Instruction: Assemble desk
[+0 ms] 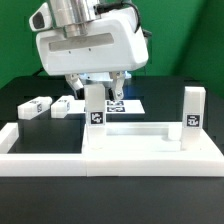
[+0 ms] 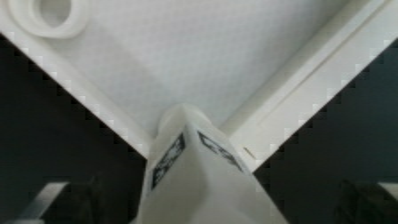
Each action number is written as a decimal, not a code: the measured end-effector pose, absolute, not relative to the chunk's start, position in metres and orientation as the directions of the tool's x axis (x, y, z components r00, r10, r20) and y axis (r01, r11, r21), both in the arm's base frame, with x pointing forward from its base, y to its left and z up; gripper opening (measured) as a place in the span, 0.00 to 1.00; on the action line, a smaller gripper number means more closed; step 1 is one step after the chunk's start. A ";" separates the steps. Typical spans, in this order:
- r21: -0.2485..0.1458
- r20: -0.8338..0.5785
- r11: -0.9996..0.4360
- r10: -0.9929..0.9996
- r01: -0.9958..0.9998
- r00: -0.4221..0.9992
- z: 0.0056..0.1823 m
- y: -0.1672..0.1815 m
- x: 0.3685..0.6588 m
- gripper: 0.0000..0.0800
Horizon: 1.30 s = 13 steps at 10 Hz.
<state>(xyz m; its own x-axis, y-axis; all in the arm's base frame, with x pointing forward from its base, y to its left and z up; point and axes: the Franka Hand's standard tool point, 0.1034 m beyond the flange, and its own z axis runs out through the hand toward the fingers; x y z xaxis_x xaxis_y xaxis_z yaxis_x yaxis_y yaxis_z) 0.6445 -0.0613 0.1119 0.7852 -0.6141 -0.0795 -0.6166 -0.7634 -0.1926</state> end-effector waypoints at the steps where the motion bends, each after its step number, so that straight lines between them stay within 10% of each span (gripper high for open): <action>1: -0.198 -0.066 -0.804 -0.560 -0.561 0.826 0.112 -0.061 0.645 0.81; 5: -0.138 0.055 -0.990 -0.032 -0.025 0.998 0.111 -0.058 0.648 0.81; 7: -0.142 0.047 -0.986 -0.093 -0.085 0.995 0.111 -0.059 0.648 0.48; 13: -0.151 -0.033 -0.729 -0.671 -0.667 0.741 0.111 -0.065 0.650 0.38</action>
Offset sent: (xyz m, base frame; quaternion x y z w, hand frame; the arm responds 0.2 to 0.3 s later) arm 0.0075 0.0031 0.0017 -0.0358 0.0279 -0.4115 0.9103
